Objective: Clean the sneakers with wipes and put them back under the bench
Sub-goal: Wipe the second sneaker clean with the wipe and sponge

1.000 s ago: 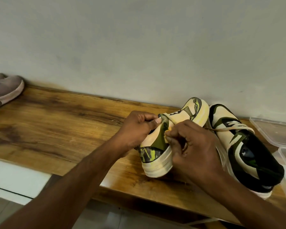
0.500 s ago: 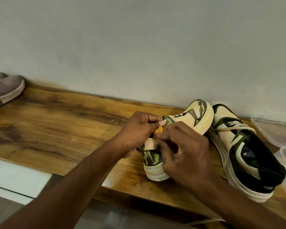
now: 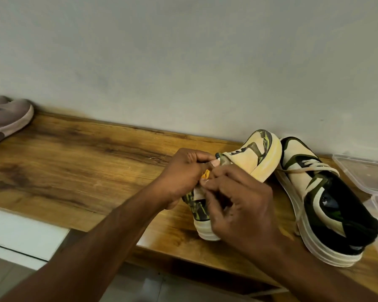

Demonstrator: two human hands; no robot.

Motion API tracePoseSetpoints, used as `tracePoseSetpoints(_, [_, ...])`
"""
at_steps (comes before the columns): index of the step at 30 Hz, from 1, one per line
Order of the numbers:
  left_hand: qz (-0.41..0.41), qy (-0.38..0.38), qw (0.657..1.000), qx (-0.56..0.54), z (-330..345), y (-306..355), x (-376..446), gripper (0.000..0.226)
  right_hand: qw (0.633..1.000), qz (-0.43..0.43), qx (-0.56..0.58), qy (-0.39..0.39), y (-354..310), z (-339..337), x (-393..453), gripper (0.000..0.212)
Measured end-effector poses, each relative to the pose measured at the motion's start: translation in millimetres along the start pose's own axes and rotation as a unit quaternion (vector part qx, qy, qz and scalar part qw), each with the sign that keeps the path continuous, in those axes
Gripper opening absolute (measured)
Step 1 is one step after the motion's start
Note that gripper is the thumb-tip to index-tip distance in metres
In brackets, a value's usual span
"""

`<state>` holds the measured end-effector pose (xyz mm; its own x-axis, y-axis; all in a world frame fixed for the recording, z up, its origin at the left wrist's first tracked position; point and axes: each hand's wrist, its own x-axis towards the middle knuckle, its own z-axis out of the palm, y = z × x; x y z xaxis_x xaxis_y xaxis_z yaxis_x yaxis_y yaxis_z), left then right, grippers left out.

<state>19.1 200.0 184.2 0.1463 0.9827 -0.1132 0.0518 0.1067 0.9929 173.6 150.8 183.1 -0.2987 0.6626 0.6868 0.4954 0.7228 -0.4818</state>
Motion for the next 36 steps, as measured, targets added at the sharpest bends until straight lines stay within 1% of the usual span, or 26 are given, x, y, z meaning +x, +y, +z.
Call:
tracePoseSetpoints(2, [0.000,0.002,1.000,-0.005,-1,0,0,0.018,1.000,-0.028,0.002,-0.004,-3,4,-2,0.004])
tracePoseSetpoints(4, [0.000,0.000,1.000,-0.012,-3,-1,0,0.019,0.999,-0.037,0.007,-0.003,-2,0,-3,0.003])
tracePoseSetpoints(5, [-0.006,-0.002,1.000,-0.018,-3,-2,0,0.018,0.999,-0.047,0.005,-0.019,-3,-1,-5,0.003])
tracePoseSetpoints(7, [-0.016,-0.005,1.000,-0.026,-1,-1,1,0.019,0.993,-0.079,-0.015,-0.081,-9,2,-12,0.004])
tracePoseSetpoints(8, [-0.016,-0.007,1.000,-0.019,0,0,2,0.020,0.991,-0.090,-0.025,-0.099,-10,3,-14,0.006])
tracePoseSetpoints(9, [-0.013,-0.009,1.000,-0.007,1,2,2,0.019,0.991,-0.089,-0.029,-0.097,-7,0,-13,0.006])
tracePoseSetpoints(11, [-0.003,-0.013,1.000,0.014,-1,5,1,0.019,0.997,-0.048,-0.026,-0.053,5,-9,-4,0.005])
tracePoseSetpoints(13, [0.003,-0.012,1.000,0.021,-5,3,2,0.020,0.999,0.026,-0.028,-0.006,16,-20,6,0.011])
tracePoseSetpoints(14, [0.006,-0.012,1.000,0.023,-7,1,2,0.020,0.998,0.051,-0.024,0.005,19,-22,9,0.014])
tracePoseSetpoints(15, [0.012,-0.011,0.999,0.028,-8,0,2,0.020,0.998,0.059,-0.020,0.009,19,-21,9,0.016])
tracePoseSetpoints(17, [0.022,-0.006,0.999,0.043,-8,-1,2,0.023,1.000,0.028,-0.009,-0.003,9,-12,4,0.019])
tracePoseSetpoints(20, [0.026,-0.009,0.998,0.056,-8,0,1,0.033,0.995,-0.056,-0.006,-0.083,-6,-1,-10,0.011])
tracePoseSetpoints(22, [0.027,-0.009,0.998,0.060,-9,0,2,0.033,0.989,-0.085,-0.031,-0.120,-5,-1,-13,0.011])
tracePoseSetpoints(24, [0.036,-0.021,0.997,0.058,-10,-1,3,0.028,0.991,-0.071,-0.049,-0.100,6,-6,-9,0.013])
tracePoseSetpoints(28, [0.036,-0.025,0.997,0.064,-10,0,3,0.023,0.999,0.032,-0.036,-0.012,29,-17,5,0.016])
tracePoseSetpoints(30, [0.034,-0.040,0.996,0.073,-11,-1,3,0.026,0.997,0.060,-0.037,0.015,35,-15,10,0.015])
tracePoseSetpoints(33, [0.035,-0.057,0.995,0.077,-10,-2,3,0.029,0.995,0.078,-0.029,0.052,39,-12,17,0.015])
tracePoseSetpoints(35, [0.035,-0.054,0.995,0.077,-10,-3,3,0.028,0.997,0.062,-0.024,0.050,36,-12,17,0.015])
tracePoseSetpoints(36, [0.035,-0.052,0.995,0.076,-10,-4,3,0.027,0.998,0.047,-0.023,0.036,33,-12,15,0.015])
